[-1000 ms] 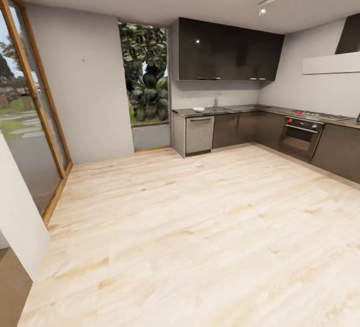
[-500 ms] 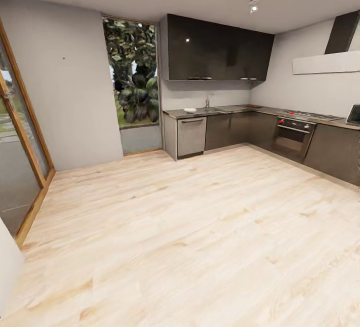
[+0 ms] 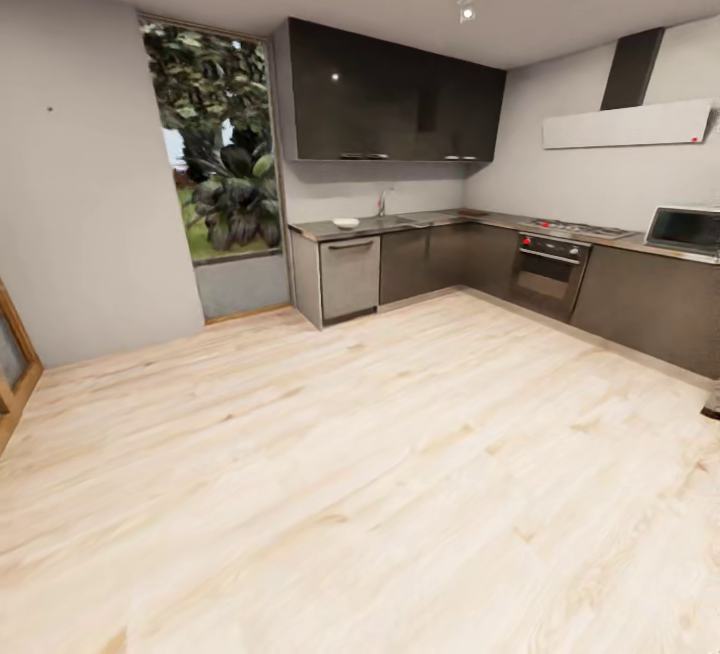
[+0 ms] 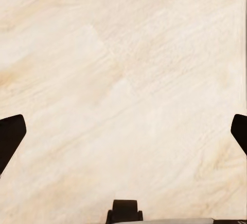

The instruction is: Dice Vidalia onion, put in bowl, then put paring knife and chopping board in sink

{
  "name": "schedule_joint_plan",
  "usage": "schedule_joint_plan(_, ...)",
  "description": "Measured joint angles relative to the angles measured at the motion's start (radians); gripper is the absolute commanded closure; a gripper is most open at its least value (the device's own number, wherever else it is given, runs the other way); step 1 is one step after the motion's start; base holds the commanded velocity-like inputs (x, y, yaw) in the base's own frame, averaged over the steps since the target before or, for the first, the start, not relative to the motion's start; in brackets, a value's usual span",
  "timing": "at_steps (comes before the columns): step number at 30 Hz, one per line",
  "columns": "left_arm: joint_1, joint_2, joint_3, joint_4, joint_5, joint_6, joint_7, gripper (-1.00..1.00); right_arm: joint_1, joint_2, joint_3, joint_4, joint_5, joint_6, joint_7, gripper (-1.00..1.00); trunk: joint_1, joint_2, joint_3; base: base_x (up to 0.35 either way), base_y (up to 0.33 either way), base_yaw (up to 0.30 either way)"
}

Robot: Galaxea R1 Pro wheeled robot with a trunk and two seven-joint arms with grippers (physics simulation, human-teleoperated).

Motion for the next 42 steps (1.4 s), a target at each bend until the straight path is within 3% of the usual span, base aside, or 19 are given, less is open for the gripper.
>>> schedule_joint_plan(29, 0.000, -0.001, 0.000, 0.000, -0.001, 0.000, 0.000, -1.00, 0.000, 0.000, 0.000, 0.000, 0.000, 0.000, 0.000, -1.00, 0.000, 0.000, -0.028, 0.345, 0.000, -0.191)
schedule_joint_plan(42, 0.000, -0.001, 0.000, 0.001, -0.001, 0.000, 0.000, -1.00, 0.000, 0.000, 0.000, 0.000, 0.000, 0.000, 0.000, -1.00, 0.000, 0.000, -0.031, 0.345, 0.000, -0.019)
